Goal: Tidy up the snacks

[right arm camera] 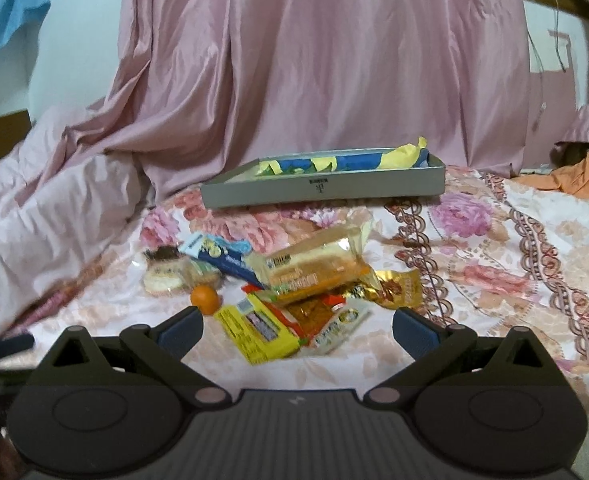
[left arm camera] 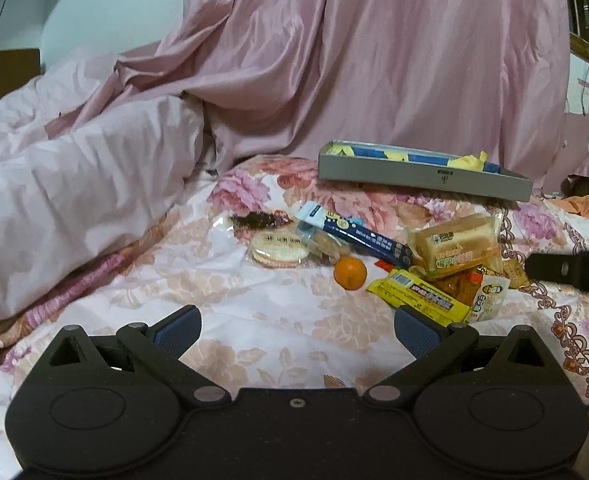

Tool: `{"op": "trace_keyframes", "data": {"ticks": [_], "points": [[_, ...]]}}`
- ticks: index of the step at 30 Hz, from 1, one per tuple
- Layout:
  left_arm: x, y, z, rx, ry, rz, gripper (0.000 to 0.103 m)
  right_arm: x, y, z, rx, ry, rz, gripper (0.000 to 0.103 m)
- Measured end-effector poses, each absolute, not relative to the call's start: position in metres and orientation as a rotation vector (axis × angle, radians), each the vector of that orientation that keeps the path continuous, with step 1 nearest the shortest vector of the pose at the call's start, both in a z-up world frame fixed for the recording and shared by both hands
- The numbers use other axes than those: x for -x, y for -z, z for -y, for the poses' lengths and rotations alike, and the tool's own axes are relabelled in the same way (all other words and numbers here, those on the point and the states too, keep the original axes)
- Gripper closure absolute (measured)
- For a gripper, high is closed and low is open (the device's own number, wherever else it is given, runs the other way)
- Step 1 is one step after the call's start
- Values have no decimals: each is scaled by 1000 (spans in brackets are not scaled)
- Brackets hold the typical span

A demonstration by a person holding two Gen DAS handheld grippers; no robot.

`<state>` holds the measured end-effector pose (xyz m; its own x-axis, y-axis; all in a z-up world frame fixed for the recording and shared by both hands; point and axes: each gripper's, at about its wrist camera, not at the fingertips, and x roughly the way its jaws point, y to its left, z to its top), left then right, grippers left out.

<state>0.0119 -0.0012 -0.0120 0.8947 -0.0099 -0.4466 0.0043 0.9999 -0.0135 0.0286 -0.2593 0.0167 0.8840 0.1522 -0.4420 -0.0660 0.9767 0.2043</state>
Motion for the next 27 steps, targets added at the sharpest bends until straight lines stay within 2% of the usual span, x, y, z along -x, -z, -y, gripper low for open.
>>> {"op": "trace_keyframes", "data": {"ticks": [10, 20, 27], "points": [[-40, 19, 10, 62, 35, -550, 1, -73, -32, 284, -113, -161, -396, 0], [-84, 28, 38, 53, 161, -609, 1, -141, -20, 295, -72, -311, -477, 0], [-115, 35, 65, 39, 243, -647, 1, -174, -19, 285, 37, -429, -412, 0]]}}
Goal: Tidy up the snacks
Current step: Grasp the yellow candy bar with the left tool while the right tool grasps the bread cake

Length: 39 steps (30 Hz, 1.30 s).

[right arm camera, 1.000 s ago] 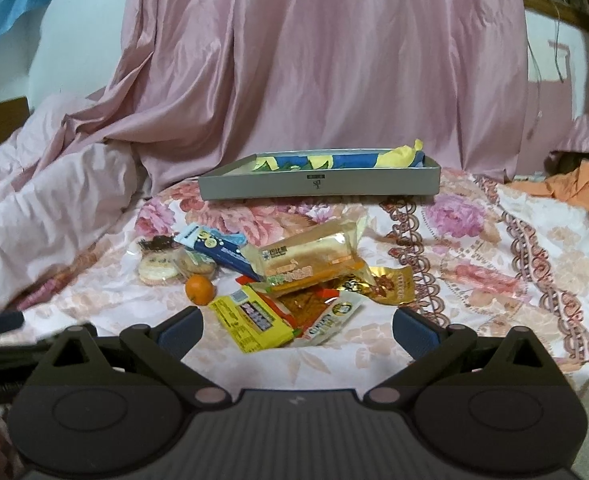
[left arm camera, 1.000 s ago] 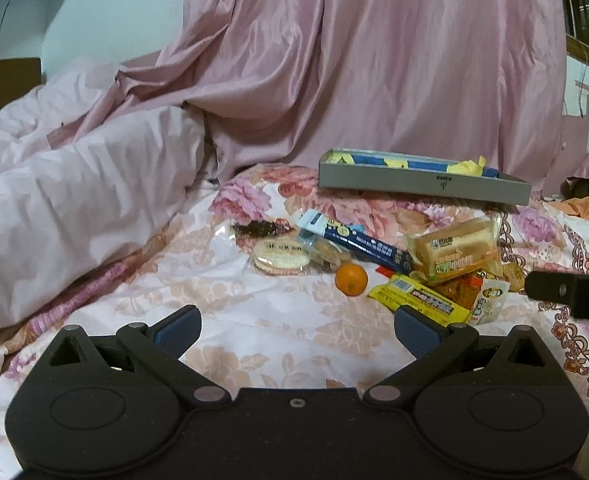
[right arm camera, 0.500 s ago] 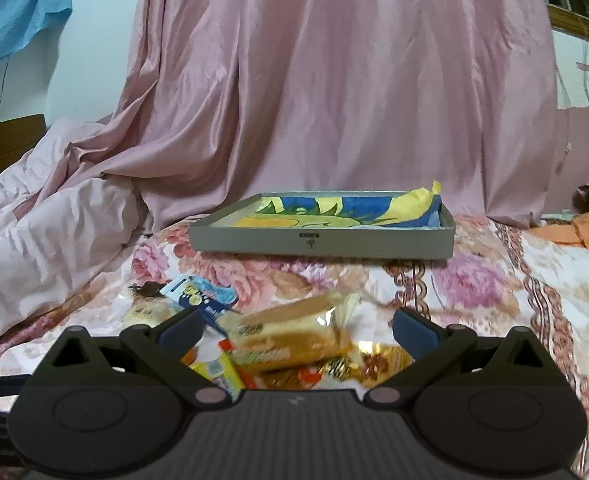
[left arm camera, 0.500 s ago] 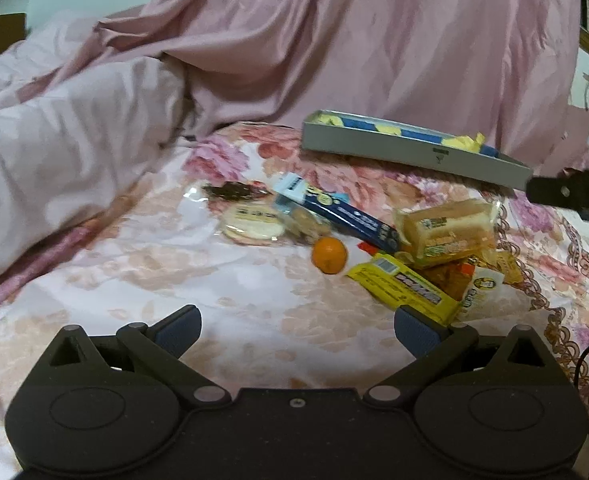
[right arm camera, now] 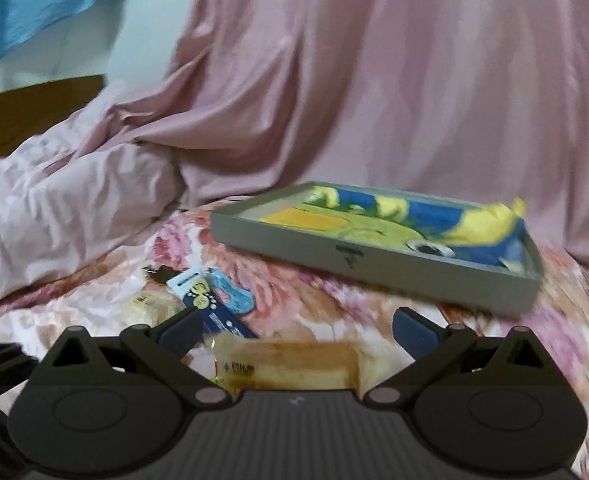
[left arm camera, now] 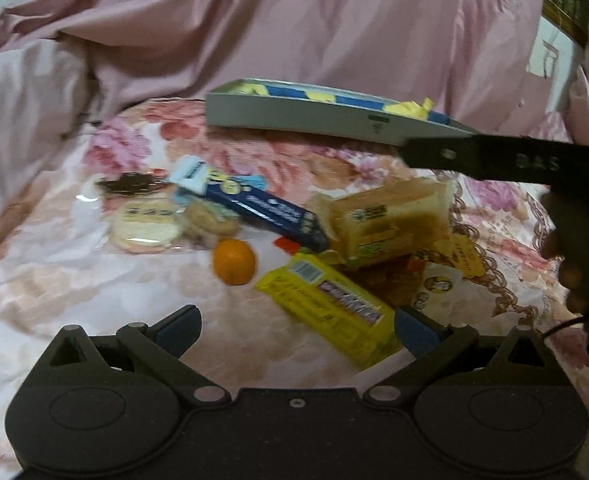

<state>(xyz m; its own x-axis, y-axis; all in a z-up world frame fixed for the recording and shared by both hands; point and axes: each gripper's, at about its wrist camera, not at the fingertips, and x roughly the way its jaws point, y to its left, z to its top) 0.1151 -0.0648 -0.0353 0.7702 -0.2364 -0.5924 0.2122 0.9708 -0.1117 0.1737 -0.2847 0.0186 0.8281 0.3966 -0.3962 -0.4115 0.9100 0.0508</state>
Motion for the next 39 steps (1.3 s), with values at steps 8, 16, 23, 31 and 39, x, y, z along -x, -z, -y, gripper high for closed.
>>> {"op": "trace_keyframes", "data": {"ticks": [8, 16, 23, 31, 39], "points": [[-149, 48, 92, 102, 157, -731, 1, -224, -4, 277, 33, -529, -556, 0], [-175, 58, 124, 126, 58, -819, 1, -248, -1, 309, -199, -526, -612, 2], [-173, 60, 112, 137, 39, -854, 7, -257, 9, 310, -209, -544, -685, 8], [-159, 56, 85, 191, 57, -856, 24, -256, 19, 313, -263, -561, -785, 10], [-136, 56, 58, 169, 110, -847, 25, -234, 9, 312, -191, -666, -828, 10]]}}
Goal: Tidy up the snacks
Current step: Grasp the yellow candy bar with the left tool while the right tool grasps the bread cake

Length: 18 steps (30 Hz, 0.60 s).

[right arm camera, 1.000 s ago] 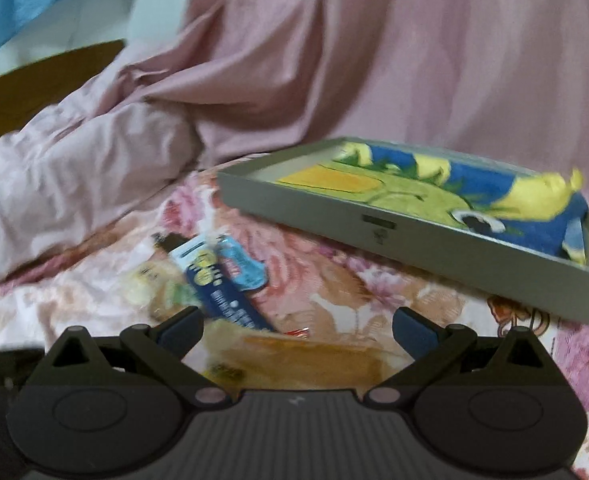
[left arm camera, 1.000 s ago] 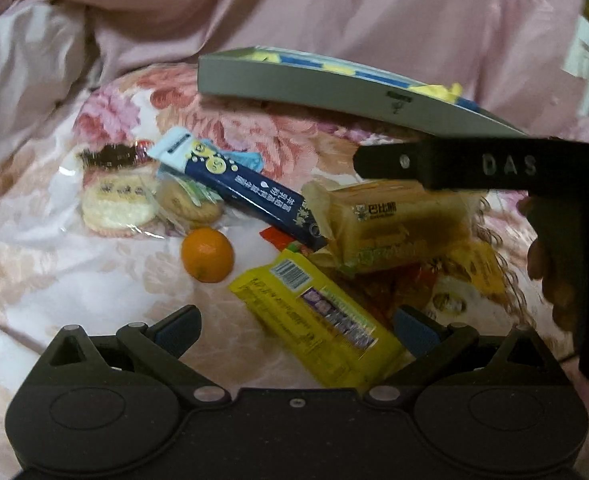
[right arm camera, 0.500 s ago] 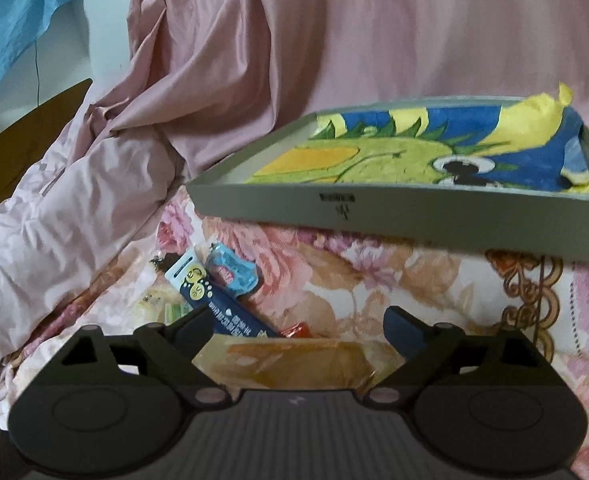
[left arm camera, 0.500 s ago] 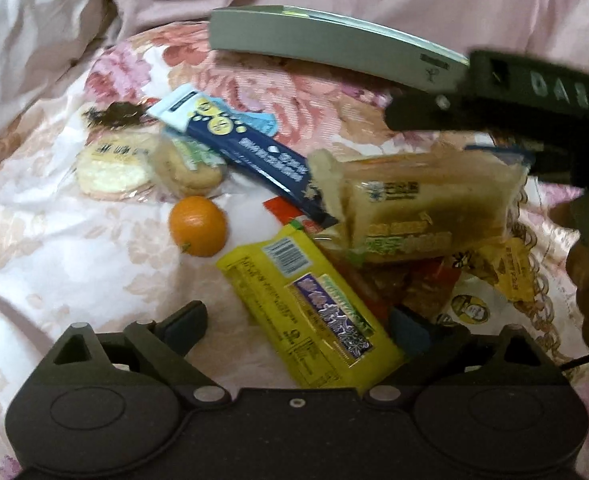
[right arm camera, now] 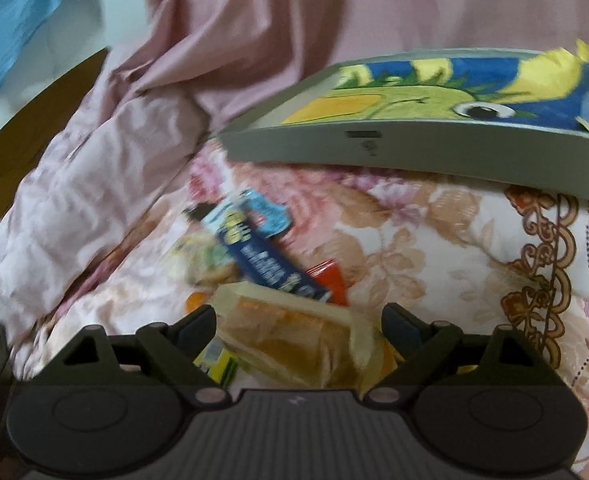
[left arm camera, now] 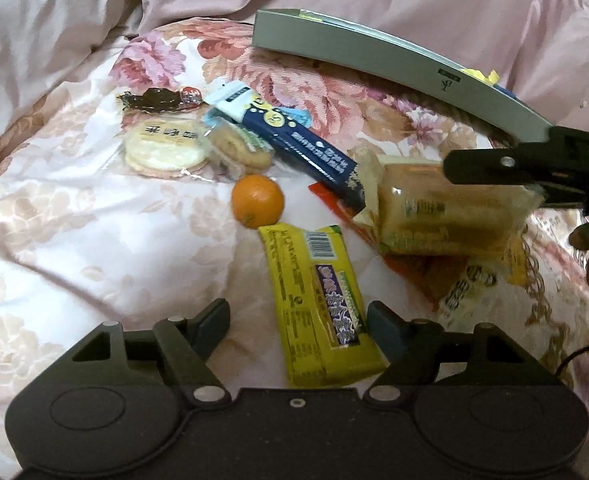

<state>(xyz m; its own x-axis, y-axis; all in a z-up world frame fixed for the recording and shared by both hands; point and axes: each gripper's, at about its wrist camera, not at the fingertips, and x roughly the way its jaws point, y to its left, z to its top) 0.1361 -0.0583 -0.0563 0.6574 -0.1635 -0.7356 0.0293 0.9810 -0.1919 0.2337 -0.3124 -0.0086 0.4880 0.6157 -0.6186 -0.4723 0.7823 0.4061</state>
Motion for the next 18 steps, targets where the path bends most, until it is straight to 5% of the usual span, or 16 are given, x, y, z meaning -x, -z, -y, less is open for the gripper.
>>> {"op": "trace_keyframes", "data": {"ticks": [12, 18], "points": [[-145, 61, 72, -13, 125, -859, 14, -183, 15, 271, 407, -740, -682, 9], [-149, 62, 73, -12, 117, -857, 13, -185, 22, 265, 444, -716, -649, 14]]}}
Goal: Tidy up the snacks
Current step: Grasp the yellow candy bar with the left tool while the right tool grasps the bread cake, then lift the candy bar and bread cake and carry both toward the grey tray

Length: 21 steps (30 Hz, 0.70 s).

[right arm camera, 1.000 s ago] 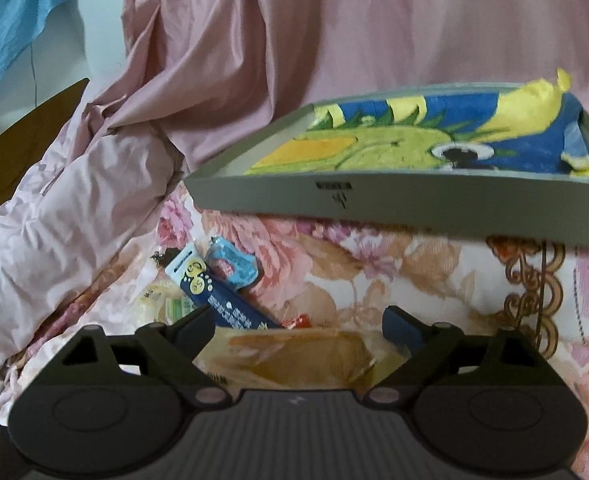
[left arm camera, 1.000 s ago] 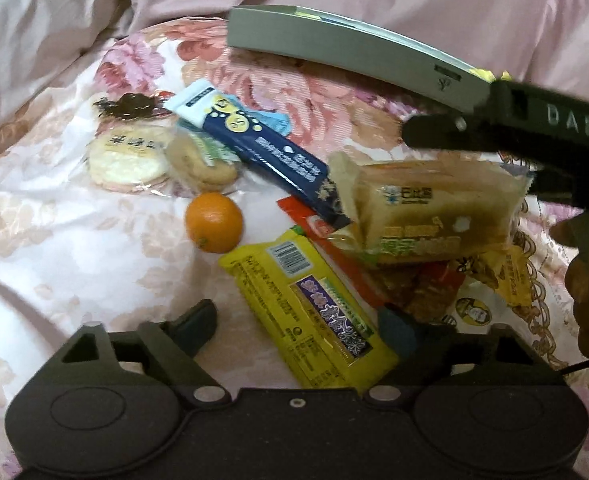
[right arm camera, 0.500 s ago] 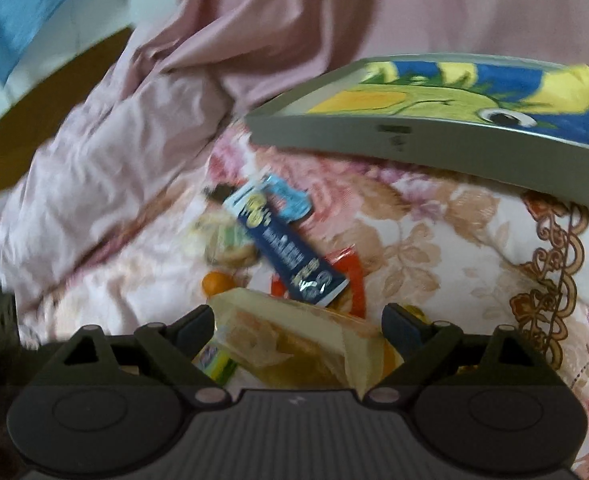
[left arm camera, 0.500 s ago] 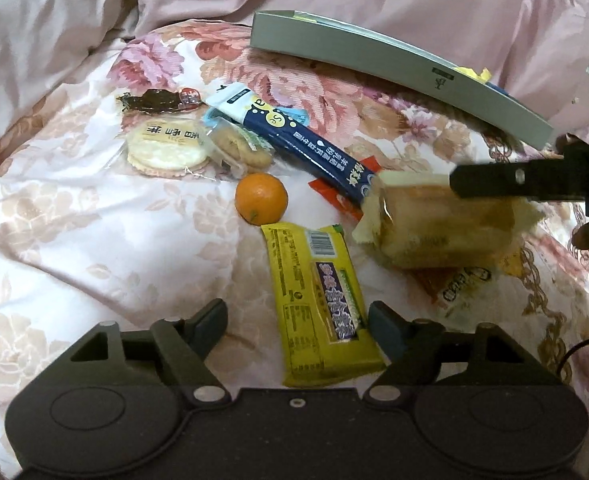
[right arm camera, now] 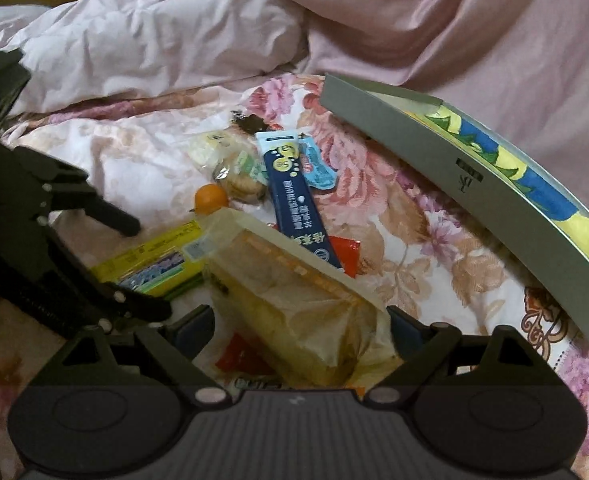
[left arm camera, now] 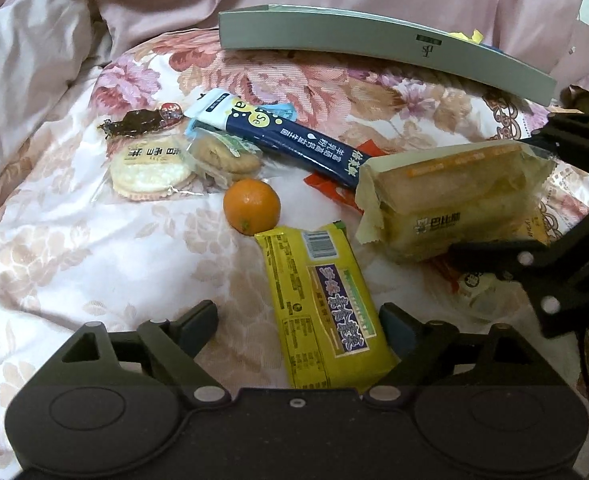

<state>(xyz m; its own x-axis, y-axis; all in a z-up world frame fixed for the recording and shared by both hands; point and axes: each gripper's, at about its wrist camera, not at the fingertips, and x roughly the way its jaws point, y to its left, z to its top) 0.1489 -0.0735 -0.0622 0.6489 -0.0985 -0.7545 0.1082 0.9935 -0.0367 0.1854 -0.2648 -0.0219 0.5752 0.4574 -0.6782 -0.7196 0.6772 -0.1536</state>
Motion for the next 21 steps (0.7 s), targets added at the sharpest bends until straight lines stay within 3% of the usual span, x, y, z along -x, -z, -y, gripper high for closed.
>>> {"op": "trace_keyframes", "data": {"ticks": [8, 16, 21], "points": [[-149, 61, 74, -12, 128, -852, 19, -190, 26, 260, 445, -692, -659, 20], [-145, 58, 78, -33, 175, -838, 43, -177, 21, 262, 491, -765, -637, 31], [-144, 58, 75, -28, 183, -839, 43, -174, 17, 266, 451, -844, -653, 31]]}}
